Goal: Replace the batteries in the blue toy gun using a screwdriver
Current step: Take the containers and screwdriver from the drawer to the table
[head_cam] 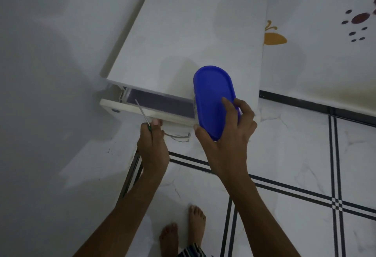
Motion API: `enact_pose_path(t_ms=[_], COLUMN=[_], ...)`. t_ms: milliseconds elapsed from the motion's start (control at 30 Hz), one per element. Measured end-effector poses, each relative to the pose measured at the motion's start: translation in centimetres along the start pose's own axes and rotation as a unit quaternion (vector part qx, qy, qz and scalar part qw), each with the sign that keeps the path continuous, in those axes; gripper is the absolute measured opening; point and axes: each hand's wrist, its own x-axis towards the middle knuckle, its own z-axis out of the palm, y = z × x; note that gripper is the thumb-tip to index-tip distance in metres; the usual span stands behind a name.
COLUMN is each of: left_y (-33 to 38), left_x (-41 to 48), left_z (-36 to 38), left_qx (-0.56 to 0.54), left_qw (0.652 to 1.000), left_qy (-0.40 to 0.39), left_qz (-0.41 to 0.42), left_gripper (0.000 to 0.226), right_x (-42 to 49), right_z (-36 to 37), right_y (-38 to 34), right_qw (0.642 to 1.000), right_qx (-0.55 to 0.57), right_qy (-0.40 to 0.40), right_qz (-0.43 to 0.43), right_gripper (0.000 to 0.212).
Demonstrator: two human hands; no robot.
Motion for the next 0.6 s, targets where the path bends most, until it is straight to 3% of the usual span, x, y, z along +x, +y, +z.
enact_pose_path(t_ms=[133,267,500,600], left_y=[1.1,1.8,2.5,2.7], left_x=[1.0,2.2,2.9,2.9], left_z=[1.6,3.2,3.6,3.2], left_qx=[-0.044,-0.017,0.002,0.012], left_qw=[0.998,0.996,0.996,0.994], left_qy=[-0.054,-0.091,-0.088,-0.099], left_qz=[-0.004,-0.006,-0.008,-0.041], left_gripper=[0.019,0.019,0.02,0.031], right_x=[1.3,2.3,3.3,3.5], right_z=[0.5,1.0,1.2,1.3], right_y=[0.6,0.8,0.8,0.7], right_qw=[0.998,0.998,0.999,0.998], right_qx=[-0.033,-0.053,-0.014,0.016], right_qy=[-0.037,-0.021,-0.018,-0.017], right_qz=[0.033,0.021,0.042,0.051], right_gripper=[0.104,0.1,0.098,0.099])
